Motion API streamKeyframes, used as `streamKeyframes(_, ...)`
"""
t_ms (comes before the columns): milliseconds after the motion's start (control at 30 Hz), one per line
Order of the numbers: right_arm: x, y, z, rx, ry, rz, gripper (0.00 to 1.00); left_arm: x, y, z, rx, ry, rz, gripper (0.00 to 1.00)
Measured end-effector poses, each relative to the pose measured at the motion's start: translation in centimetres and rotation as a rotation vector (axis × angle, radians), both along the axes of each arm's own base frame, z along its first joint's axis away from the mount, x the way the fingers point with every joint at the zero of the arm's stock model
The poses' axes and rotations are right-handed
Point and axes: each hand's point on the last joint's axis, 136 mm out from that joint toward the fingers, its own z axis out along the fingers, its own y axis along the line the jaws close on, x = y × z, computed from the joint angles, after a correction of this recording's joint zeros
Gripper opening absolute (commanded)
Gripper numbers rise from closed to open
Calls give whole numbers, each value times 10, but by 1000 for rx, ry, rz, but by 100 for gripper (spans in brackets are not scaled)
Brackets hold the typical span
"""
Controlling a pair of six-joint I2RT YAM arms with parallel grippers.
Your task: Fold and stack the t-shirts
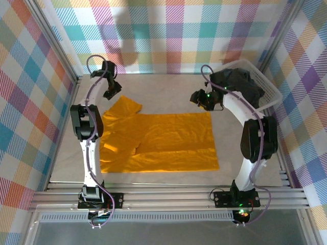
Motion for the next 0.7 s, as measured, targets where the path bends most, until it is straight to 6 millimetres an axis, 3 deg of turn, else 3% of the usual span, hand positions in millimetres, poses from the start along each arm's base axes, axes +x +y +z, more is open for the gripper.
streamKeyframes(133,25,-2,9,10,-47,-10,50,31,15,-15,29,-43,-32,43)
streamKeyframes(300,27,-6,10,9,-49,-19,50,58,4,-35,31,-85,-96,46)
streamKeyframes(533,23,-7,3,6,-30,-20,50,58,-24,-61,68,-39,-158,45)
streamKeyframes(700,20,-7,-1,9,-15,-19,50,52,-35,-64,125,-9,-184,42)
